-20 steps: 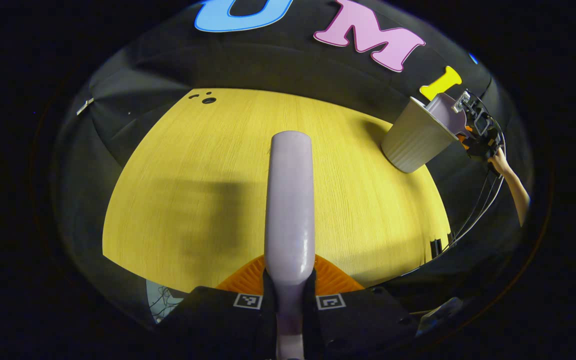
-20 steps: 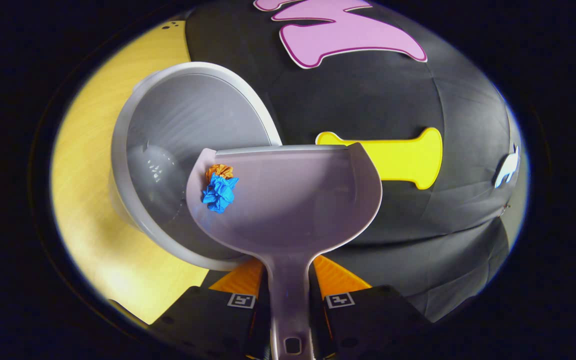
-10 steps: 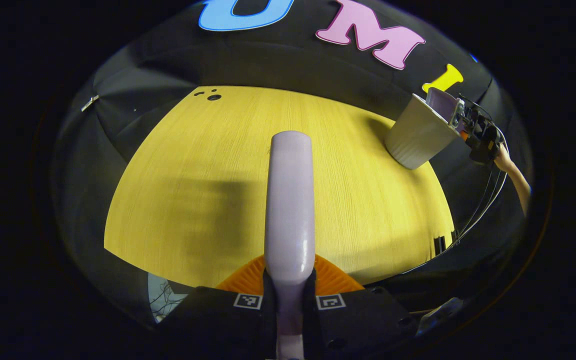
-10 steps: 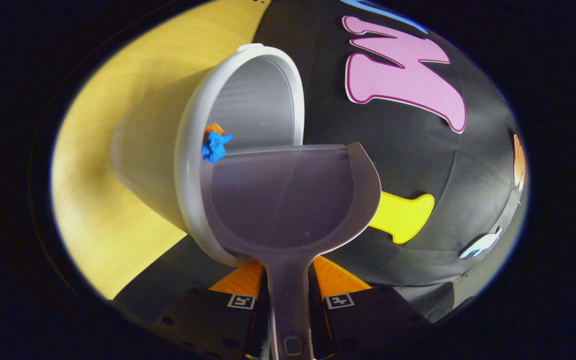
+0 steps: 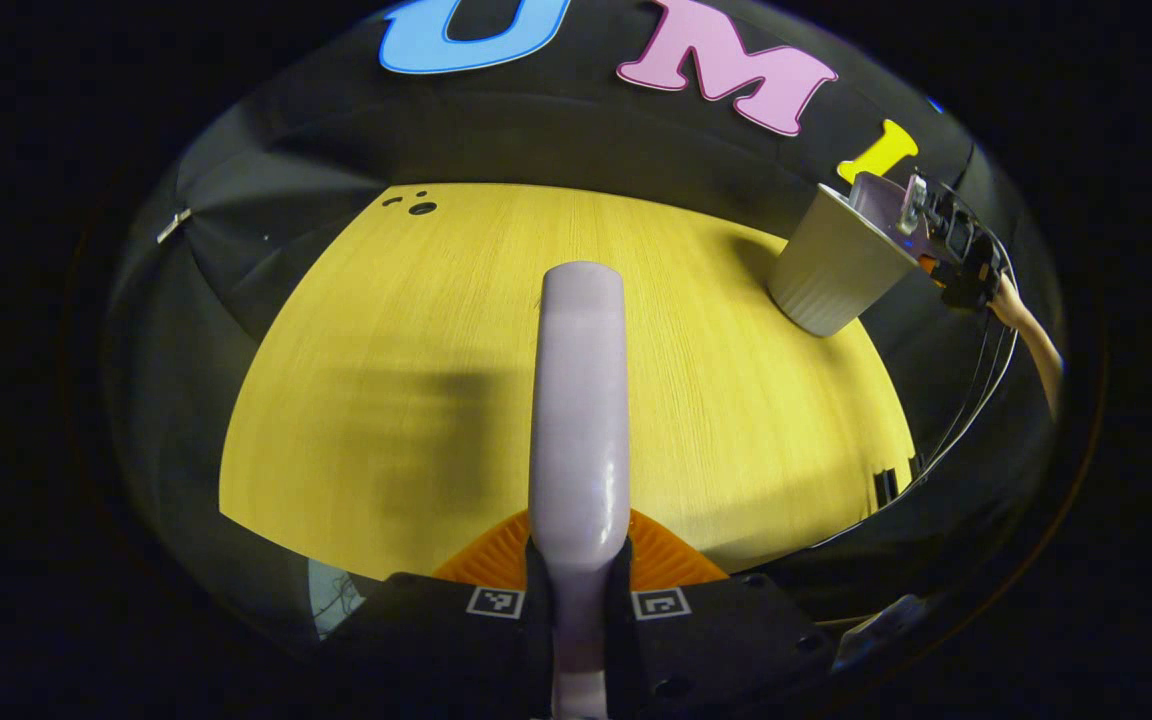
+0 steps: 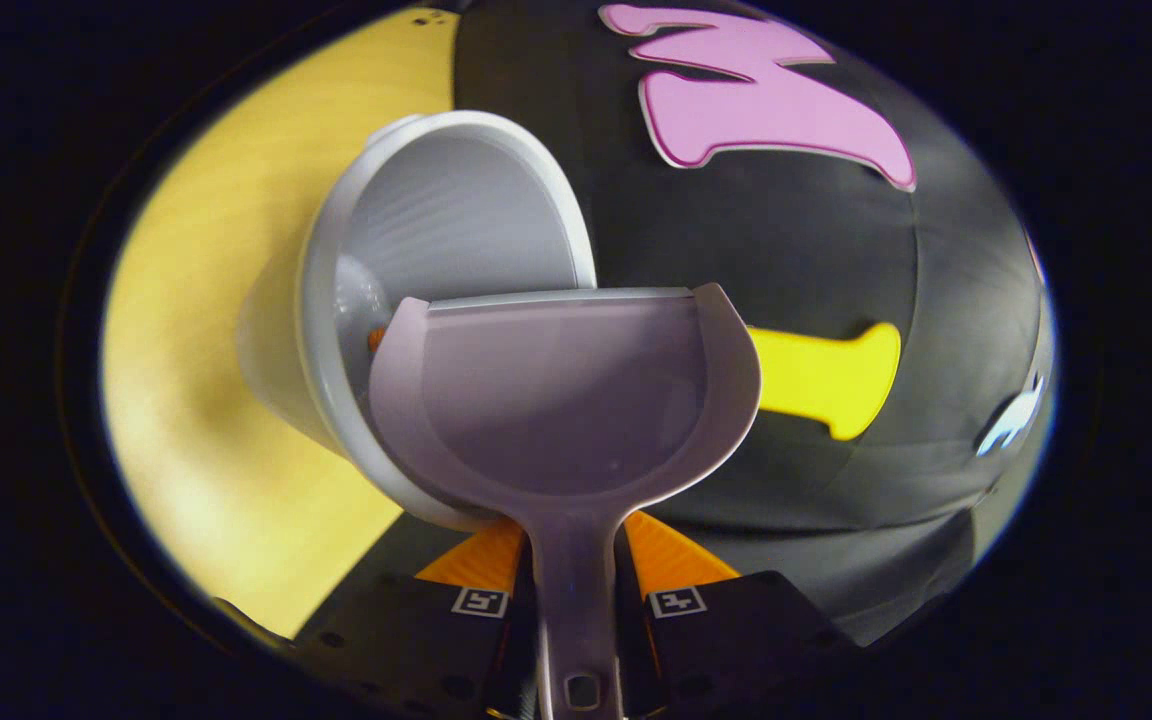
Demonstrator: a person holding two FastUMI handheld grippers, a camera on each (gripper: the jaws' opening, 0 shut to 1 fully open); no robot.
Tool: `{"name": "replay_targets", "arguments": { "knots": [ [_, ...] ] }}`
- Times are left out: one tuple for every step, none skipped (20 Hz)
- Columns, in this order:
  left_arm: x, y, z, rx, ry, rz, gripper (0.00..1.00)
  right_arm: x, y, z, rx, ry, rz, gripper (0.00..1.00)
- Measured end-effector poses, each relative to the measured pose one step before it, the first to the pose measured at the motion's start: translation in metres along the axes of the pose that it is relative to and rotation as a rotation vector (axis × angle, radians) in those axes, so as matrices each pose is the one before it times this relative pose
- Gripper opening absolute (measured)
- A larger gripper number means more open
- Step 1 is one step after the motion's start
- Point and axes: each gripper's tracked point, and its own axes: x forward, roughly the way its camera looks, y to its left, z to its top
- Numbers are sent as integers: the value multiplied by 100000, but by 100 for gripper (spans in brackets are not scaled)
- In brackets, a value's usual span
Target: Pick up the small broom and dustpan from the desktop, sweep the trash into the dustpan with the broom, and then empty the trash into the garbage bin.
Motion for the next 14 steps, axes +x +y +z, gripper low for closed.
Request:
{"name": "replay_targets", "arguments": {
  "knots": [
    [-39, 129, 260, 1183, -152, 472, 26, -73, 180, 108, 7871, 1525, 3357, 39],
    [-163, -19, 275, 92, -154, -429, 25, -63, 226, -82, 7476, 1344, 3189, 36],
    [-14, -125, 258, -368, -447, -638, 25, -138, 220, 167, 7264, 1050, 2569, 34],
    [-182, 75, 291, -82, -468, 279, 25, -49, 122, 126, 6957, 736, 1790, 36],
    [-29, 294, 182, 1681, -743, 1718, 24, 54, 213, 100, 7022, 447, 1805, 34],
    [-32, 302, 306, 2590, -1072, 1513, 25, 74, 138, -37, 6101, 1110, 1801, 35],
    [-90, -18, 253, 1888, -997, 448, 25, -158, 34, -59, 5428, 1374, 1042, 36],
    [-153, -184, 295, 500, -888, -638, 25, 24, 14, -7, 5639, 562, 310, 36],
    [24, -246, 235, -672, -567, -897, 26, -156, 44, -36, 5831, -311, -146, 36],
    [-60, -206, 166, -1043, -612, -768, 25, -84, 21, -27, 5107, -596, -153, 34],
    [-125, -52, 53, -584, -991, -119, 25, 56, -15, 20, 4616, -271, -273, 36],
    [-329, 158, 351, 794, -2268, 1720, 25, -84, 172, 133, 4158, -326, 30, 36],
    [-243, 136, 240, 2134, -2288, 1448, 25, 45, 79, 170, 3941, -864, 310, 36],
    [-440, 63, 157, 1928, -1653, 1160, 25, 9, 19, 153, 3619, -1070, 394, 36]
  ]
}}
